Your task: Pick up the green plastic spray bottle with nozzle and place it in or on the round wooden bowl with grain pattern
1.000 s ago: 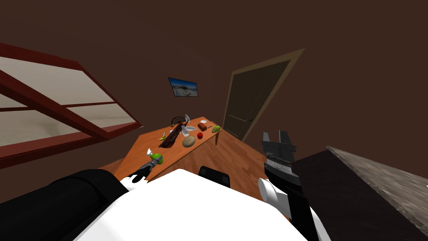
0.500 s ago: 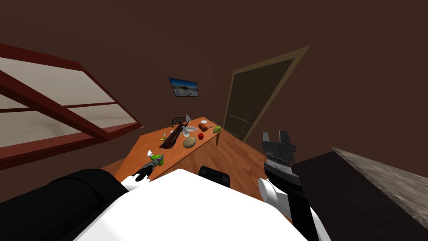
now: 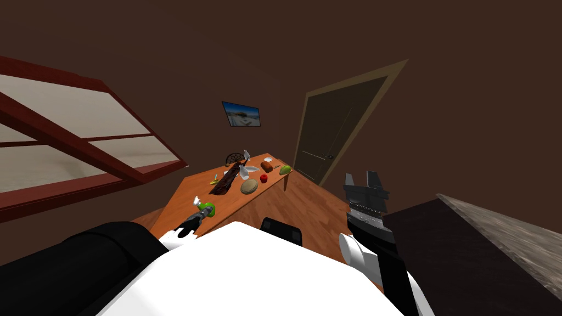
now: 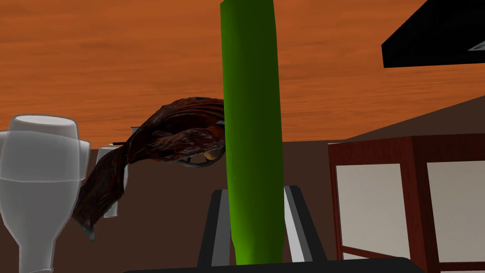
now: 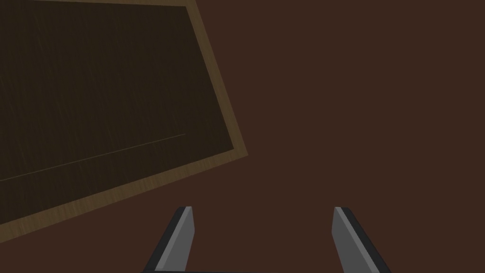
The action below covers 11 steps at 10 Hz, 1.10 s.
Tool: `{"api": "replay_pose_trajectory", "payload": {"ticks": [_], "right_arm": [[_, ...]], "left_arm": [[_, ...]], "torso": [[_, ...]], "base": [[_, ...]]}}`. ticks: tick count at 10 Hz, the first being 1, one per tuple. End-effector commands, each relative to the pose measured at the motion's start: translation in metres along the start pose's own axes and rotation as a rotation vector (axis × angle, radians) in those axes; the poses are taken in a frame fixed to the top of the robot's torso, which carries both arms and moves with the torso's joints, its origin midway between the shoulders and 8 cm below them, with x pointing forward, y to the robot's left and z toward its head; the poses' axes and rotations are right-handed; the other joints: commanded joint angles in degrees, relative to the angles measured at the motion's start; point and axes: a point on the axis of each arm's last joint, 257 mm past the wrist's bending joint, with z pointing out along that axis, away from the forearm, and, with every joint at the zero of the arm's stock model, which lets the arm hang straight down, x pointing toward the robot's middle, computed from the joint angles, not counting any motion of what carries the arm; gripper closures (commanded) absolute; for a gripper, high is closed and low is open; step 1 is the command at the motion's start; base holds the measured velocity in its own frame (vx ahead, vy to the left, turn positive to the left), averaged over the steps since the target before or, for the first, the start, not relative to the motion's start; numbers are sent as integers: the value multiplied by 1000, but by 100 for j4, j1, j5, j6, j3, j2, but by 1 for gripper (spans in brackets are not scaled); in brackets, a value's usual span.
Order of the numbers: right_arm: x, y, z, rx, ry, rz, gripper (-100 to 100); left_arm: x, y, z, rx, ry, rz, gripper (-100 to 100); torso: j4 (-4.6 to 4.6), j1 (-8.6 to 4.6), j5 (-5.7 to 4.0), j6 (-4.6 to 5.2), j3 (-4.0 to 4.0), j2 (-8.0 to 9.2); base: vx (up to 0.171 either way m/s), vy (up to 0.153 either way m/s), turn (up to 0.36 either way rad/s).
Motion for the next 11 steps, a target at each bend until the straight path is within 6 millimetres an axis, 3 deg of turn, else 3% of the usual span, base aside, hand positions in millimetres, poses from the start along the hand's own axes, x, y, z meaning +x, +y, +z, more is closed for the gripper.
{"api": "replay_pose_trajectory", "payload": {"ticks": [1, 2, 4, 5, 6, 9, 11], "right_arm": [[0, 0, 0, 0, 0, 0, 0], [0, 0, 0, 0, 0, 0, 0], [0, 0, 0, 0, 0, 0, 0], [0, 0, 0, 0, 0, 0, 0], [0, 0, 0, 0, 0, 0, 0], [0, 0, 0, 0, 0, 0, 0], [0, 0, 0, 0, 0, 0, 0]], "left_arm": [[0, 0, 0, 0, 0, 0, 0], [-4, 3, -5, -1, -1, -2, 100], [-5, 5, -6, -1, -1, -2, 100], [-5, 5, -7, -1, 0, -2, 0], [-6, 26, -10, -42, 7, 9, 100], [-19, 48, -15, -87, -4, 29, 100], [-31, 53, -15, -102, -25, 34, 100]], "torso": [[0, 0, 0, 0, 0, 0], [0, 0, 0, 0, 0, 0], [2, -35, -7, -1, 7, 12], [2, -23, -7, -1, 5, 8], [1, -10, -4, -1, 2, 4], [-7, -100, -19, -3, -16, -27], [-9, -100, -27, 0, -23, -38]], "base": [[0, 0, 0], [-22, -53, -31], [-22, -64, -10], [-3, -8, 2], [30, -117, -36], [79, -233, -4], [98, -196, -13]]}}
